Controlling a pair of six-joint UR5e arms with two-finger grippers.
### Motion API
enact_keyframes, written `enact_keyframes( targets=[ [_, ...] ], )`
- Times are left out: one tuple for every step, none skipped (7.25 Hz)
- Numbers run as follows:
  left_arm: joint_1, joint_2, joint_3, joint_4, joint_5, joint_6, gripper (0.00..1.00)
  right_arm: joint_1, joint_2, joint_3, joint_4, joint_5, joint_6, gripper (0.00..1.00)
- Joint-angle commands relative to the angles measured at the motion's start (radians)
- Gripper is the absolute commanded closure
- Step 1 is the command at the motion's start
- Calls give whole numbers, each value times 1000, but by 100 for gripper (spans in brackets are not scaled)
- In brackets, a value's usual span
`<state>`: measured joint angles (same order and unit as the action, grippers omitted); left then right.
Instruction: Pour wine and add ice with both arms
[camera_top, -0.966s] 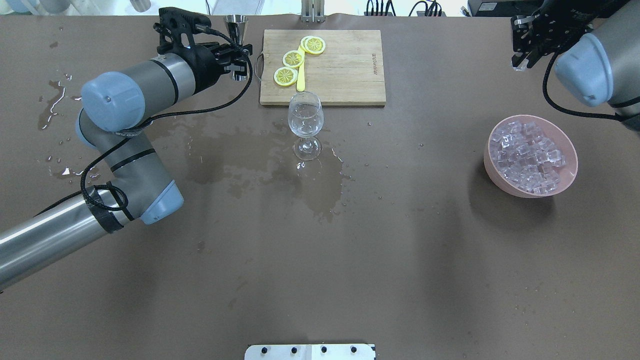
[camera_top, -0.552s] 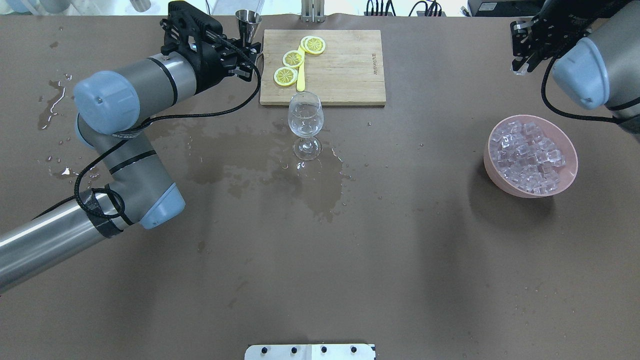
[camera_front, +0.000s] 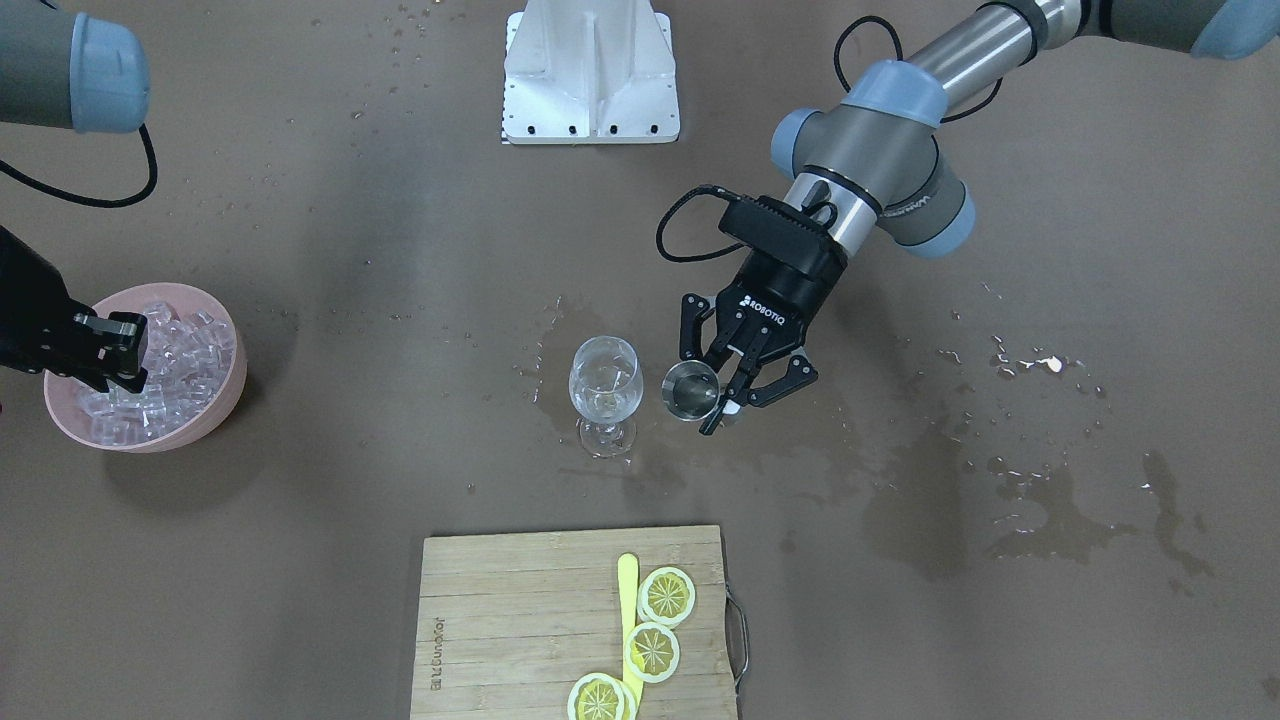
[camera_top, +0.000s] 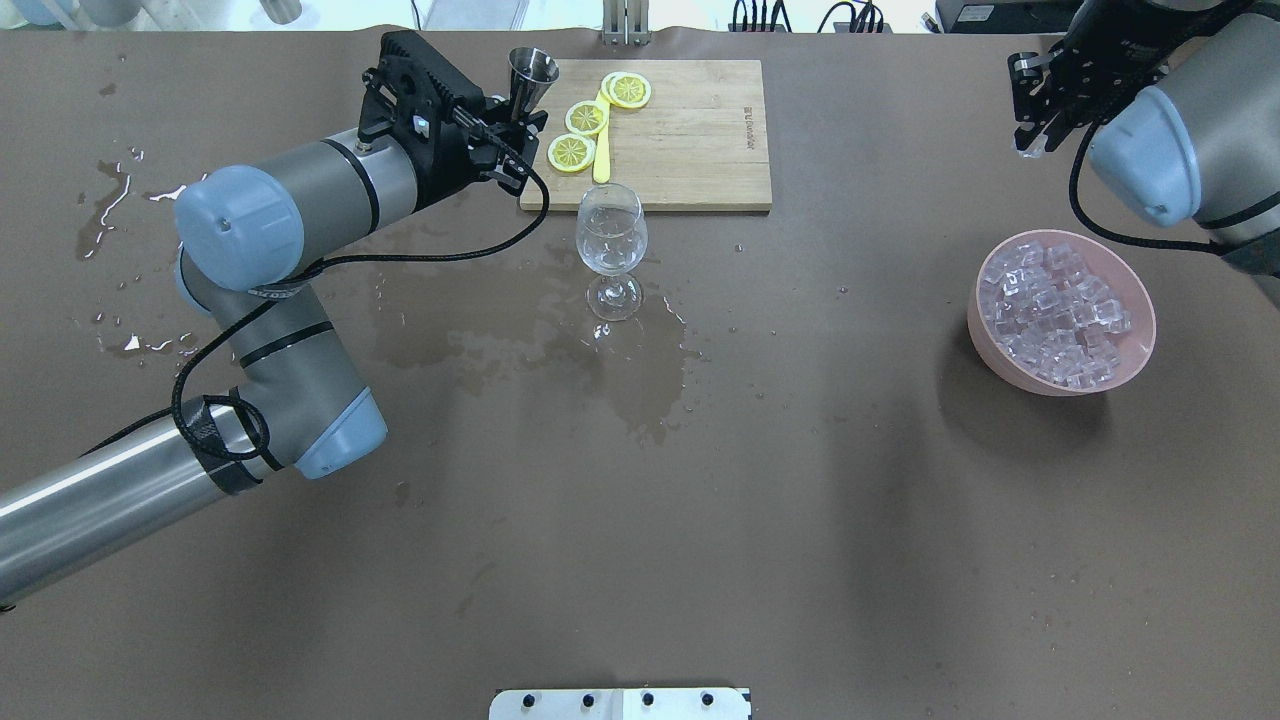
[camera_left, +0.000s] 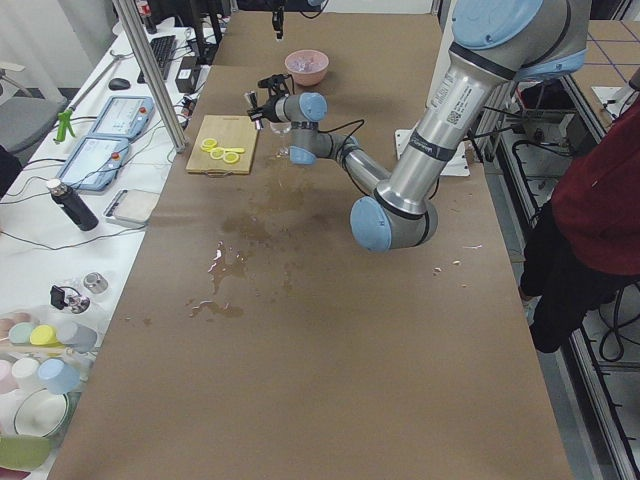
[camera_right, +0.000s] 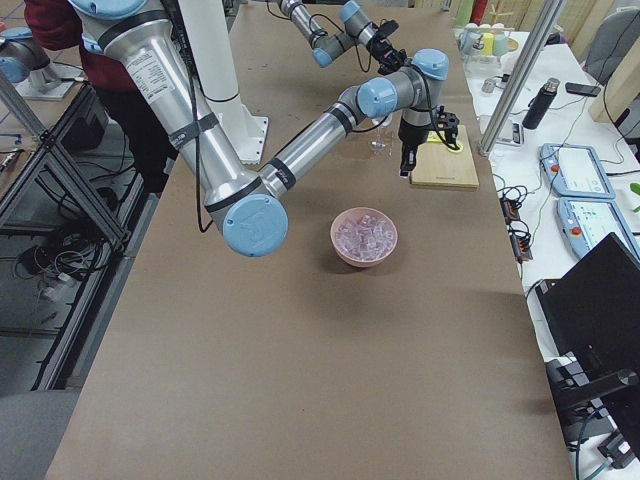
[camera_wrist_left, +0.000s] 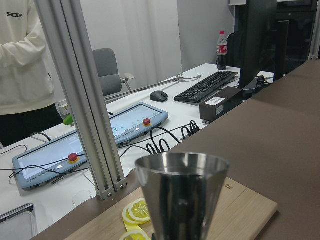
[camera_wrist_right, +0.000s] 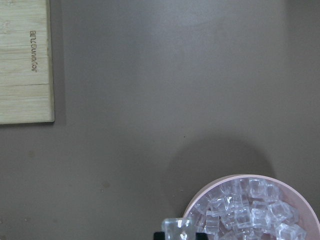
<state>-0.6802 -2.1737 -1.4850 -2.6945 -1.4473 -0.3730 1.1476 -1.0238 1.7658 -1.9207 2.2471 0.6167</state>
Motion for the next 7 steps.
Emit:
enact_keyframes(
  targets=[
    [4,-6,2,7,5,89,100,-2,2,-11,0,-11,0,74],
    [11,-11,5,10,11,136,100,-2,8,-35,0,-14,0,74],
    [19,-5,8,12,21,146,100,-2,13,-37,-1,-14,0,74],
    [27,2,8,10,51,219,100,-2,14,-39,-1,-14,0,74],
    [51,3,8,10,88,248,100,-5,16,-40,0,-12,1,74],
    [56,2,9,12,93,275,100,-3,16,-45,0,-6,5,74],
    [57,2,14,12,96,289,100,-5,17,-46,-1,0,11,74]
  ],
)
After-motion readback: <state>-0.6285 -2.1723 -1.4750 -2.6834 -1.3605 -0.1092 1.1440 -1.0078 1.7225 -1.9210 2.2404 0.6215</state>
